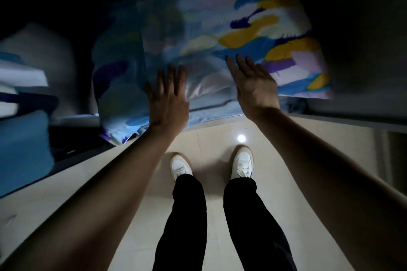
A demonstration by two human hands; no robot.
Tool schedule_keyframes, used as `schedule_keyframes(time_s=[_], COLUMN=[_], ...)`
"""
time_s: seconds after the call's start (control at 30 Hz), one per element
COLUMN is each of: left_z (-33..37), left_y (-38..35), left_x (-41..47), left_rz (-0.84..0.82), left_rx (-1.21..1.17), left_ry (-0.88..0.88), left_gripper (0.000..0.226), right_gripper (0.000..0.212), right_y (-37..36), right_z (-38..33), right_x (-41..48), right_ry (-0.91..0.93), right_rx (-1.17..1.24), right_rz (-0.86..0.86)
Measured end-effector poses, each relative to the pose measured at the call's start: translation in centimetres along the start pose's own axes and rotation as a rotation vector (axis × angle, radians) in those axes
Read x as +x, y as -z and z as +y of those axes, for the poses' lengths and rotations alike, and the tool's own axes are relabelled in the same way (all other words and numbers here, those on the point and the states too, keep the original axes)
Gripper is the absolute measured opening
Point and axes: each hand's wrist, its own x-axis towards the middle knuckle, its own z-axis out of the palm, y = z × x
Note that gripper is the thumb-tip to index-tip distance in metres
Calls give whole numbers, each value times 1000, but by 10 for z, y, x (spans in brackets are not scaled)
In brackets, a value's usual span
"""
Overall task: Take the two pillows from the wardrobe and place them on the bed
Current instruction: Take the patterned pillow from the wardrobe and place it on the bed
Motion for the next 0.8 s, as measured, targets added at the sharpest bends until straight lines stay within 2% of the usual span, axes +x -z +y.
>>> schedule_keyframes(time_s=[0.17, 0.33, 0.53, 0.8], left_z=[-10, -22, -12, 12], left_y=[47, 93, 157, 183], left_x=[-13, -26, -43, -114], left_rz=[-6, 81, 207, 149], left_rx=[-24, -124, -128, -145], left_ry=[27, -80, -238, -350], left_gripper=[98, 74, 52, 42], right_gripper=[60, 59, 57, 54], right_y=[65, 116, 192, 236], right_z=[-30, -44, -51, -62], right_x=[-5, -27, -52, -140], right_ry=[11, -41, -152, -275], right_rx=[-10, -6, -10, 45], right_rz=[-27, -40, -40, -202])
